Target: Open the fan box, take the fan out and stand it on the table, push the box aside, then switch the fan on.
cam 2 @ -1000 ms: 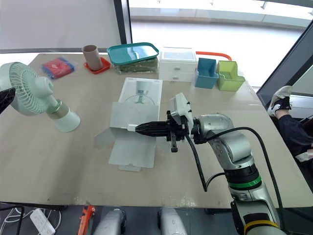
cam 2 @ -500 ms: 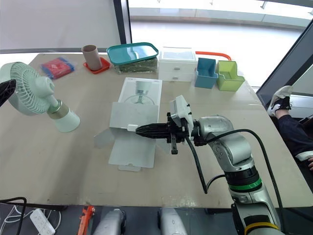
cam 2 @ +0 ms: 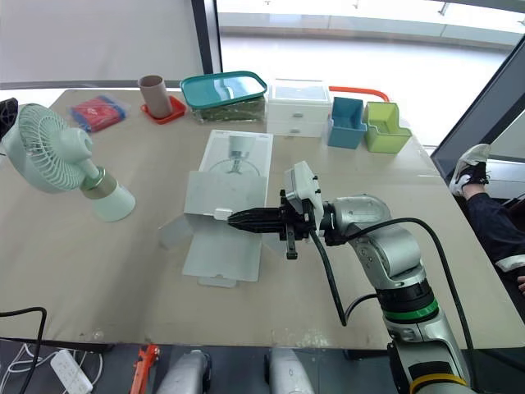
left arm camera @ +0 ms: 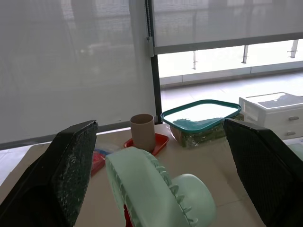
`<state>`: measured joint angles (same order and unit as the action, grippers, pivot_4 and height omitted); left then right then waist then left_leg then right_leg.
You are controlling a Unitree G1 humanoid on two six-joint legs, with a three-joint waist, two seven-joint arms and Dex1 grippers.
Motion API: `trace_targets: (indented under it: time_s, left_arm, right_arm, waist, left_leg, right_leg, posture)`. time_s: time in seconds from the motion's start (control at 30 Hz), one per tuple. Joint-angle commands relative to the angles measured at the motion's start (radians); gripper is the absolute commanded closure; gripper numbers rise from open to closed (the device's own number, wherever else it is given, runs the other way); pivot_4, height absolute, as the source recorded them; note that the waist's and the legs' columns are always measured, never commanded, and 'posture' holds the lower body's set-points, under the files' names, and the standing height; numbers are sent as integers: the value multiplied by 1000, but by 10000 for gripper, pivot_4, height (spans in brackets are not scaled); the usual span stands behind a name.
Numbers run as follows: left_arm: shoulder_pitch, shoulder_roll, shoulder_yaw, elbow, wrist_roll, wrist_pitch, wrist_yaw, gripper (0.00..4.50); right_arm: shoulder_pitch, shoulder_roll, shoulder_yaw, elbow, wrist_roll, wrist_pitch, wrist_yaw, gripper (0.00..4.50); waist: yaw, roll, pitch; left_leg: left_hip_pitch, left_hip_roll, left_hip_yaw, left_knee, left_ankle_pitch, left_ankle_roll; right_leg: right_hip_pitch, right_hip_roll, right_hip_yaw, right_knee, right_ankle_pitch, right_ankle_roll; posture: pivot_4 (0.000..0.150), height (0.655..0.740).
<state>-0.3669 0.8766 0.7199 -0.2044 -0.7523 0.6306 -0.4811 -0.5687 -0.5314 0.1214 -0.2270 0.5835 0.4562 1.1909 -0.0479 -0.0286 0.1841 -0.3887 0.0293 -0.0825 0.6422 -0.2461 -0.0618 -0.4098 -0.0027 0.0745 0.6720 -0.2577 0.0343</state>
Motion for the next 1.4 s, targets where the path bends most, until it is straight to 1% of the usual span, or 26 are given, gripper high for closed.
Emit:
trace_targets:
  time_s: [0.03, 0.13, 0.2, 0.27, 0.33, 0.4, 0.5, 0.67, 0.77, 0.8, 0.83, 0.9, 0.93, 1.0, 1.03, 1.07, 1.13, 1.2, 1.23, 1.33, 1.4]
  left_arm:
    - [-43, -3, 15, -63, -68, -1, 2, 333]
    - [-2, -12, 29, -161, -201, 56, -47, 333]
    - [72, -18, 44, -255, -326, 102, -116, 333]
    - [126, -19, 53, -311, -412, 129, -153, 333]
    - [179, -12, 43, -362, -463, 141, -185, 333]
    - [213, -5, 21, -391, -486, 147, -210, 333]
    - [239, -4, -14, -398, -476, 142, -205, 333]
    - [313, -16, -93, -424, -394, 108, -261, 333]
    - [376, -32, -141, -443, -348, 83, -304, 0]
    - [397, -38, -158, -445, -322, 68, -316, 0]
    - [425, -46, -173, -446, -302, 53, -339, 0]
    - [463, -58, -203, -439, -257, 23, -365, 0]
    - [483, -59, -217, -428, -240, 10, -394, 0]
    - [494, -67, -251, -406, -195, -20, -414, 0]
    - [494, -74, -263, -394, -173, -36, -418, 0]
    - [492, -80, -276, -385, -154, -50, -420, 0]
    - [493, -88, -295, -379, -120, -82, -436, 0]
    - [482, -108, -310, -381, -95, -99, -403, 0]
    - [484, -110, -314, -383, -87, -105, -403, 0]
    - [486, -112, -318, -387, -74, -120, -412, 0]
    - [475, -117, -324, -394, -81, -114, -399, 0]
  right_arm:
    - [-16, -1, -7, -30, 4, -15, -1, 45000]
    - [-21, -3, -12, -31, 9, -9, -2, 45000]
    - [-22, -7, -20, -36, 12, 0, -11, 45000]
    - [-24, -10, -26, -35, 10, 5, -20, 45000]
    - [-30, -13, -36, -33, 13, 13, -36, 45000]
    - [-37, -14, -44, -28, 12, 18, -52, 45000]
    - [-47, -14, -52, -28, 11, 28, -77, 45000]
    - [-47, -21, -64, -49, 1, 40, -133, 45000]
    - [-40, -31, -74, -59, 3, 58, -165, 37266]
    - [-32, -37, -77, -65, 10, 63, -163, 32157]
    - [-22, -43, -78, -76, 12, 69, -168, 28722]
    - [-9, -53, -85, -93, 15, 80, -185, 19364]
    - [-4, -56, -94, -106, 18, 90, -203, 13865]
    - [14, -72, -114, -133, 22, 108, -226, 8702]
    - [24, -80, -121, -149, 23, 117, -236, 3227]
    - [36, -94, -126, -163, 11, 126, -251, 643]
    - [54, -115, -132, -183, -10, 142, -281, 643]
    - [93, -152, -122, -198, -70, 187, -348, 643]
    - [117, -168, -124, -211, -68, 212, -360, 643]
    - [172, -196, -122, -247, -52, 229, -349, 643]
    - [186, -207, -89, -217, -98, 200, -342, 643]
  waist:
    - [0, 0, 0]
    - [0, 0, 0]
    - [-2, 0, 0]
    - [-2, 0, 0]
    - [-2, 0, 0]
    - [-2, 0, 0]
    - [0, 0, 0]
    - [-1, 0, 0]
    - [-1, 0, 0]
    - [0, 0, 0]
    - [0, 0, 0]
    - [0, 0, 0]
    - [0, 0, 0]
    - [0, 0, 0]
    - [0, 0, 0]
    - [1, 1, 1]
    - [1, 1, 0]
    - [1, 1, 0]
    - [1, 1, 0]
    - [2, 1, 0]
    - [-1, 1, 0]
  left_leg:
    - [0, 0, 0, 0, 0, 0]
    - [-1, 0, 0, 0, 0, 0]
    - [-1, 0, 0, 0, 0, 0]
    - [0, 0, 1, 0, 0, 0]
    - [0, 0, 0, 0, 0, 0]
    - [1, 0, 0, 0, 0, -1]
    - [1, 0, 0, 0, 1, -1]
    - [1, 0, 0, 1, 1, -2]
    - [1, 0, 0, 0, 1, -2]
    - [1, 0, 0, 0, 1, -2]
    - [1, 0, 0, 0, 1, -2]
    - [1, 0, 0, -1, 1, -2]
    - [1, 0, 0, -1, 1, -2]
    - [1, 0, 0, -1, 1, -2]
    - [1, 0, 0, -1, 1, -2]
    - [1, 0, 0, -1, 1, -2]
    - [1, -1, 0, -1, 1, -2]
    - [1, 0, 0, -1, 1, -2]
    - [1, -1, 0, -1, 1, -2]
    - [0, -1, 0, -1, 1, -1]
    - [1, 0, 1, -1, 1, -1]
  right_leg:
    - [0, 0, 0, 0, 0, 0]
    - [0, 0, 0, 0, 0, 0]
    - [0, -1, 0, 0, 0, 0]
    - [0, -2, 0, 0, 0, 1]
    - [0, 0, -1, 1, 0, 0]
    - [0, 0, 0, 2, 0, 0]
    - [0, 0, 0, 2, 0, 0]
    - [0, 1, 0, 2, 0, 0]
    - [0, 1, 1, 2, 0, 0]
    - [0, 1, 1, 2, -1, 0]
    - [0, 1, 1, 2, -1, 0]
    - [0, 1, 1, 2, -1, 0]
    - [0, 1, 1, 2, -1, -1]
    - [0, 1, 1, 2, -1, -1]
    - [0, 1, 1, 2, -1, -1]
    - [0, 1, 1, 2, -1, -1]
    - [0, 1, 2, 2, -1, -1]
    - [0, 1, 2, 1, -2, 0]
    - [0, 1, 2, 1, -2, 0]
    - [0, 1, 2, 1, -2, 0]
    - [0, 1, 3, 1, -2, 0]
  posture:
    - [1500, 7400]
    - [1500, 7400]
    - [1500, 7400]
    - [1500, 7400]
    - [1500, 7400]
    - [1500, 7400]
    - [1500, 7400]
    - [1500, 7400]
    - [1500, 7400]
    - [1500, 7400]
    - [1500, 7400]
    - [1500, 7400]
    - [1500, 7400]
    - [1500, 7400]
    - [1500, 7400]
    - [1500, 7400]
    - [1500, 7400]
    - [1500, 7400]
    - [1500, 7400]
    - [1500, 7400]
    - [1500, 7400]
